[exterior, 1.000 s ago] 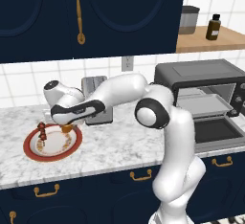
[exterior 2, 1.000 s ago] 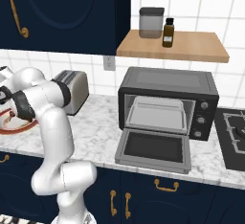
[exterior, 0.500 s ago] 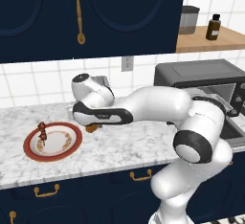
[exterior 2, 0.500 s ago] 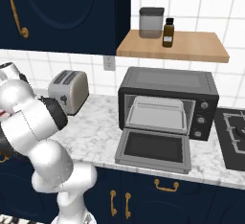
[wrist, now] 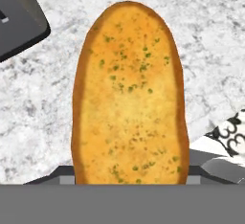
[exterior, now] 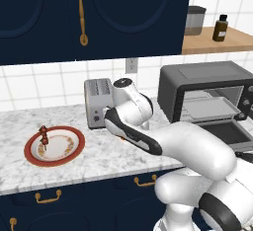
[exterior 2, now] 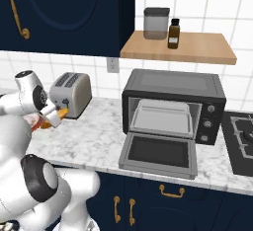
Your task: Pick up the kebab skewer and baguette bread, and place them inside the toaster oven. Close the toaster oven door and start by setting the timer.
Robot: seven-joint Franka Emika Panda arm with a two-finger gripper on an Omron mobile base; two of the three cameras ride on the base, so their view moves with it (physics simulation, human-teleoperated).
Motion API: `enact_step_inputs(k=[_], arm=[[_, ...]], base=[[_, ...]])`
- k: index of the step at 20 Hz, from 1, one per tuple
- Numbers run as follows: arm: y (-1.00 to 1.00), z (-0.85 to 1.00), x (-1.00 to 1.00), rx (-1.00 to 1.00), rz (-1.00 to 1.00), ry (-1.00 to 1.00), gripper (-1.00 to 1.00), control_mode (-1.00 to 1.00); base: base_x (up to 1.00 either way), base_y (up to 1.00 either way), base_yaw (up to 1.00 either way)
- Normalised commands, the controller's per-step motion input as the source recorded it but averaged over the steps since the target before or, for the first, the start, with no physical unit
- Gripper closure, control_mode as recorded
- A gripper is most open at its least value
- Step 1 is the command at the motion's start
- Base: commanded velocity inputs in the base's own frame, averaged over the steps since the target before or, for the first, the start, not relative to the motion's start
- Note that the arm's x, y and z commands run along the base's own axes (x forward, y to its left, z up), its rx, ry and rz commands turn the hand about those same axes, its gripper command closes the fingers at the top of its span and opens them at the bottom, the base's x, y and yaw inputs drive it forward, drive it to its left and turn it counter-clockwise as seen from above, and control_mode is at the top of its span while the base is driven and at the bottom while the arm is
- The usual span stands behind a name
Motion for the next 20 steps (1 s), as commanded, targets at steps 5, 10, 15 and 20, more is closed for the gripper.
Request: enact_step_inputs(k=[5,10,15,20], arm=[[-1.00,0.10,0.00,-0.01,-0.01,0.00,1.00,-1.00],[-1.00,0.00,0.00,-0.02,0.01,0.00,1.00,-1.00],[-1.00,0.00,0.08,-0.02,0.02,0.00,1.00,-1.00],[-1.00,0.00,0.16,-0.03,0.02,0.00,1.00,-1.00]], base=[[0.00,0.00,0.00],[0.00,0.00,0.00],[0.00,0.00,0.00],[0.00,0.00,0.00]])
